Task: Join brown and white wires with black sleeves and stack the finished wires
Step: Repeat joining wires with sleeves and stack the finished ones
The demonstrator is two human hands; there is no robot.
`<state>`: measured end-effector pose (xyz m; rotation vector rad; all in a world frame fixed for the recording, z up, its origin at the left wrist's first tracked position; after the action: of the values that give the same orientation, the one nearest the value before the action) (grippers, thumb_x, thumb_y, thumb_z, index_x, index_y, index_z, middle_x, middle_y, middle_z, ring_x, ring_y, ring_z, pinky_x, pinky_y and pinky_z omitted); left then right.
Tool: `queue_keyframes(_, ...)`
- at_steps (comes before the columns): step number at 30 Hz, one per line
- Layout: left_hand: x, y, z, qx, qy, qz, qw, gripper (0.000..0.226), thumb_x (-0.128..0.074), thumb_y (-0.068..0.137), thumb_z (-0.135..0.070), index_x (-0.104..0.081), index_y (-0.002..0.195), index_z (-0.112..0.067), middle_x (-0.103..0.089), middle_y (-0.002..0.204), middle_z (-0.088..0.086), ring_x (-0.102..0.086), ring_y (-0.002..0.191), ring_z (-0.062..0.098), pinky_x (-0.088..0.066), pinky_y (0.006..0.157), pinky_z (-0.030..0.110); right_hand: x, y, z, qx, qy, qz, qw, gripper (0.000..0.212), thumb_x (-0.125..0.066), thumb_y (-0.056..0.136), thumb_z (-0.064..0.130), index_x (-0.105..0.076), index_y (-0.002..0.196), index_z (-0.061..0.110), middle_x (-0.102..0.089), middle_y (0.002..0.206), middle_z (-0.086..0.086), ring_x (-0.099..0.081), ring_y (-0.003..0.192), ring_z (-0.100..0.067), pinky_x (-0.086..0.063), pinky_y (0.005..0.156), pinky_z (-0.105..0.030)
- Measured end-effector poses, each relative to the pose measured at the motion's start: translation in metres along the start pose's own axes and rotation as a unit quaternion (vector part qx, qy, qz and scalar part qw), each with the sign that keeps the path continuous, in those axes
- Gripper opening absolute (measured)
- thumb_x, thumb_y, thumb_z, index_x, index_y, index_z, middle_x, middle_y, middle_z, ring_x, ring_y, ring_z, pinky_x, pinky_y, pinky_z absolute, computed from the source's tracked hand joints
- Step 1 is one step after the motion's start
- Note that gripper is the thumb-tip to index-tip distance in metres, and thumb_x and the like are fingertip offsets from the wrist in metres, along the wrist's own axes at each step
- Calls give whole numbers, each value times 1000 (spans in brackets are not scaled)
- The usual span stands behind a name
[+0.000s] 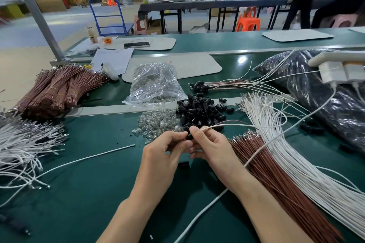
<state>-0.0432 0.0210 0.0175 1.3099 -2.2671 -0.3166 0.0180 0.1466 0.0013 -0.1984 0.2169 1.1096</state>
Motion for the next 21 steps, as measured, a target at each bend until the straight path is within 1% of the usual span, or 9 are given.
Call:
queue_keyframes(3, -2, 1, -1, 6, -15, 6, 1000, 18, -72, 89, -25, -69, 102, -37, -76, 89, -17, -73, 86, 4, -57, 79, 21, -2, 0, 0, -11, 18, 15, 1000, 22, -74, 80, 49, -77, 76, 28, -73, 79, -8, -69, 70, -15, -56, 62, -24)
queue_keyframes(5, 0, 3, 1, 5, -13, 3, 1000, 23, -73, 92, -17, -68, 102, -37, -75, 90, -17, -72, 87, 4, -55, 79, 18, -1, 1, 0, -19, 42, 12, 999, 22, -74, 78, 49, -78, 75, 27, -73, 81, -7, -69, 71, -14, -56, 61, -25)
queue_keyframes(7, 3, 4, 1, 0, 1, 2, 1000, 26, -73, 92, -14, -68, 103, -37, -74, 91, -18, -71, 88, 4, -52, 77, 13, 3, 4, -1, -19, 69, -6, 997, 19, -75, 78, 43, -79, 78, 25, -72, 83, -6, -69, 73, -14, -56, 60, -26)
queue_keyframes(10, 5, 5, 4, 19, 26, -1, 999, 17, -70, 93, -29, -66, 104, -41, -71, 92, -21, -68, 84, 3, -48, 72, 9, 11, 5, -1, -11, 96, -37, 995, 12, -78, 74, 34, -81, 82, 25, -71, 84, -4, -70, 78, -13, -56, 61, -23)
queue_keyframes(12, 5, 6, 7, 48, 55, -2, 997, 15, -62, 93, -48, -63, 108, -44, -67, 91, -24, -64, 77, 3, -46, 67, 10, 12, 5, 0, 5, 89, -47, 995, 13, -79, 73, 30, -81, 84, 24, -74, 84, -4, -72, 80, -13, -56, 62, -22)
queue_keyframes(14, 2, 4, 9, 51, 121, 10, 991, 26, -48, 97, -60, -59, 111, -42, -65, 86, -25, -60, 72, 3, -44, 62, 19, 11, 4, 1, 18, 84, -56, 995, 12, -79, 71, 27, -81, 82, 23, -76, 83, -4, -73, 79, -13, -56, 63, -20)
queue_keyframes(16, -1, 2, 8, 48, 195, 18, 979, 29, -30, 100, -62, -51, 106, -42, -63, 71, -16, -58, 66, 5, -41, 60, 31, 10, 4, 1, 26, 76, -61, 995, 12, -80, 69, 25, -80, 80, 20, -76, 82, -6, -74, 78, -15, -56, 65, -19)
queue_keyframes(18, -3, 1, 7, 54, 232, 21, 971, 32, -19, 99, -64, -41, 98, -41, -60, 62, -9, -58, 63, 6, -39, 60, 37, 9, 4, 0, 27, 70, -56, 996, 17, -81, 68, 25, -78, 83, 16, -76, 82, -9, -75, 80, -17, -57, 66, -19)
queue_keyframes(21, -4, 1, 7, 62, 254, 23, 965, 49, -10, 91, -78, -34, 95, -35, -62, 64, -9, -60, 65, 10, -42, 60, 35, 4, 2, -1, 19, 62, -26, 998, 28, -81, 71, 26, -73, 92, 9, -77, 86, -11, -76, 85, -19, -58, 71, -21)
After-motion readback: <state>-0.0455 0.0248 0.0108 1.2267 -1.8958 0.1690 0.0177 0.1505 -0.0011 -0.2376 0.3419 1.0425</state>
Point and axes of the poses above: each hand's wrist, its own y-axis towards the middle knuckle, its own x-axis out of the back of the hand, z = x × y, the point moved 7 cm from there along y, towards the middle knuckle
